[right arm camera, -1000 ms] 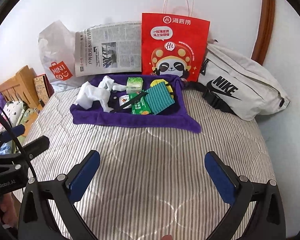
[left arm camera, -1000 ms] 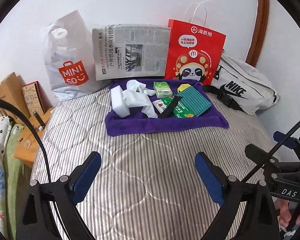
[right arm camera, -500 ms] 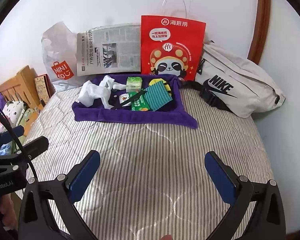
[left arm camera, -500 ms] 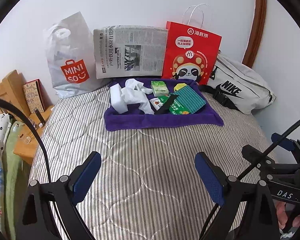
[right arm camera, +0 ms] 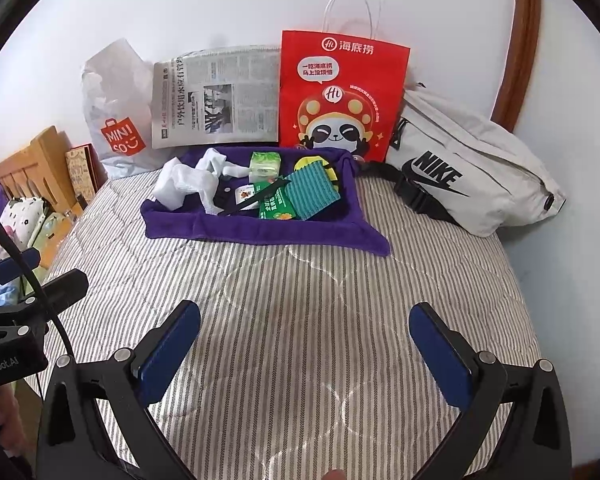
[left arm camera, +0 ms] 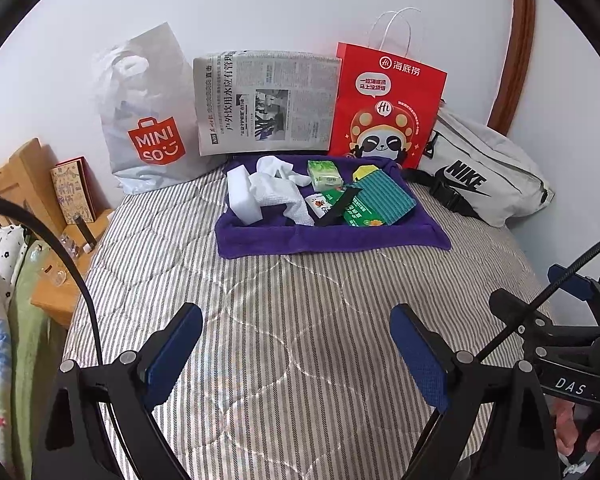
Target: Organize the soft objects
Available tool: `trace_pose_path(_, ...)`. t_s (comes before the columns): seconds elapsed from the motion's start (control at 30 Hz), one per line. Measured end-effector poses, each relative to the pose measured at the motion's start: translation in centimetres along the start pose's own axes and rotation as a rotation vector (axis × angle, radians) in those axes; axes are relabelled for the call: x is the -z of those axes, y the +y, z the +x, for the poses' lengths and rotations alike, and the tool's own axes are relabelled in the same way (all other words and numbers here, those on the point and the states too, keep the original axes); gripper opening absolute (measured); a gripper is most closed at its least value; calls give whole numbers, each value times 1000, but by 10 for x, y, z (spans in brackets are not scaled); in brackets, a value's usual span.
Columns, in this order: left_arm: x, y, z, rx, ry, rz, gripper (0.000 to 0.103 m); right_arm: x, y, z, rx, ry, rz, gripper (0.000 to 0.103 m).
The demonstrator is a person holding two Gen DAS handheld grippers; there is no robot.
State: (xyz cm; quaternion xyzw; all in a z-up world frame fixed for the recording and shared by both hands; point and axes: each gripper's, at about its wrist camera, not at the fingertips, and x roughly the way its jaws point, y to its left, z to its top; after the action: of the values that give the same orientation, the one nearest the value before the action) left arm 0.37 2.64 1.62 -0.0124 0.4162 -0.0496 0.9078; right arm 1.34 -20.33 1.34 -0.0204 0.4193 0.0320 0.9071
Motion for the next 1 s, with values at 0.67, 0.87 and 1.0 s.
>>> trace_pose_path(0.67, -1, -5, -5, -3, -1, 10, 95, 1, -4, -8, 2, -9, 10, 103)
trace_pose_path(0.87, -1, -6, -8, -2, -4, 13, 95, 2, -5, -10, 1, -13, 11, 103)
trace_pose_path(1.0, -1, -6, -8, -1, -4, 17, 95, 2, -5, -12, 2, -16, 12, 103)
